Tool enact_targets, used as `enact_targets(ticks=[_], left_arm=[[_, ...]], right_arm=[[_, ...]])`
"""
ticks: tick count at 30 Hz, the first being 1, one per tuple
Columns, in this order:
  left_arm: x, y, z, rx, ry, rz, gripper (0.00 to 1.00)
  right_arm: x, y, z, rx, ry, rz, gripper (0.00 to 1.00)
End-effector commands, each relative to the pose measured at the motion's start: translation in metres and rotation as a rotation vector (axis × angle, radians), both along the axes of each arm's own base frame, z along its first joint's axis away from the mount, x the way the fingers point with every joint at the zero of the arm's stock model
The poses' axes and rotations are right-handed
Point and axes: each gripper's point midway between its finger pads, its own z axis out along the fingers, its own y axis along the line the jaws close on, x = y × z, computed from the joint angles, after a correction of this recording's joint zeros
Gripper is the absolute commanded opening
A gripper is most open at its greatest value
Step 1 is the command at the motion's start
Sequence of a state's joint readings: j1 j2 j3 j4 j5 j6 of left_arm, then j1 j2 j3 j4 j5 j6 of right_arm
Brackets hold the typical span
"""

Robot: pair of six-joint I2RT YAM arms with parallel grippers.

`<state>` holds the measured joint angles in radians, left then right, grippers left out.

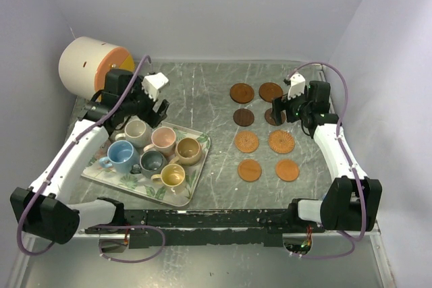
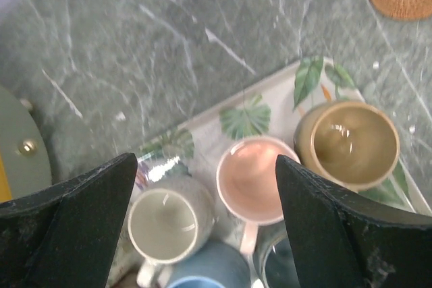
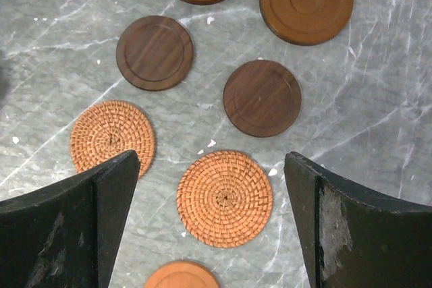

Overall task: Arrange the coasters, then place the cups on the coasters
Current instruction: Pick up the cup from the tray.

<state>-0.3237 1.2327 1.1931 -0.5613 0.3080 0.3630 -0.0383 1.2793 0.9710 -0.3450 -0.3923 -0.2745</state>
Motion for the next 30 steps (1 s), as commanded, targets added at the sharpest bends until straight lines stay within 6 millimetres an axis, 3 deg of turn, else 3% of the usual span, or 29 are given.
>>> enact_targets(ticks=[1,5,14,21,23,28,30], left_arm=[[-0.032,0.015,-0.033,0.049,0.134,-0.024,0.94],[-0.035,0.025,-0.043,0.054,0.166,-0.008,0.92],[-0.026,0.053,-0.043,0.056,0.175,0.055,0.87],[0.002,0.113,-0.026,0.029,0.144,0.265,0.84],[0.005,0.122,-0.023,0.003,0.146,0.276,0.82],[0.017,0.111,-0.017,-0.036,0.093,0.186,0.8],[0.018,0.095,-0.017,-0.081,0.103,0.101,0.79]], right_arm=[[0.0,-0.009,0.004,-0.046,-0.039,-0.023,0.9],[-0.003,-0.01,0.007,-0.039,-0.057,-0.017,0.9],[-0.005,0.0,0.0,-0.007,-0.006,0.032,0.9],[-0.007,0.001,0.005,-0.004,-0.012,0.035,0.9],[-0.008,0.002,0.006,-0.002,-0.008,0.04,0.9],[-0.008,0.006,0.007,0.005,-0.004,0.055,0.9],[-0.009,0.008,0.005,0.007,0.001,0.061,0.9]])
